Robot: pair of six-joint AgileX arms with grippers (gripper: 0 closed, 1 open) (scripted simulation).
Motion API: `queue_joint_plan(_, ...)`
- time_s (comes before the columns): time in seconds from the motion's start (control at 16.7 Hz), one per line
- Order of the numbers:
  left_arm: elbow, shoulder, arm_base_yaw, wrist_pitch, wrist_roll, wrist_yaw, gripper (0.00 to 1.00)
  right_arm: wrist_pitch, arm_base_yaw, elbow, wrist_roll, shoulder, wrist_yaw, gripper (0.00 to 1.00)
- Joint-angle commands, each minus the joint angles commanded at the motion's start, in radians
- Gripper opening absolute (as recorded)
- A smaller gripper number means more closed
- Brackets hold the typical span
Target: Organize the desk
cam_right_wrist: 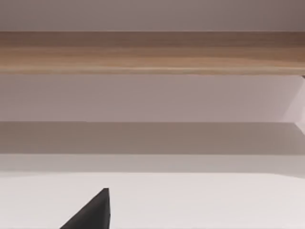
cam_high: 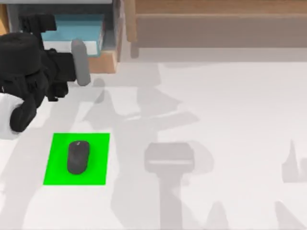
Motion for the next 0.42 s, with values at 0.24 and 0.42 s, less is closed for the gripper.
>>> queue_joint_plan(0.24, -0.080, -0.057, -0.012, 0.018, -0.003, -0.011, 1.00, 0.000, 0.000, 0.000, 0.000, 0.000, 0.000, 1.00)
queue_joint_plan(0.42, -0.126, -0.092, -0.019, 0.032, -0.002, -0.019, 1.00, 0.000, 0.000, 0.000, 0.000, 0.000, 0.000, 1.00)
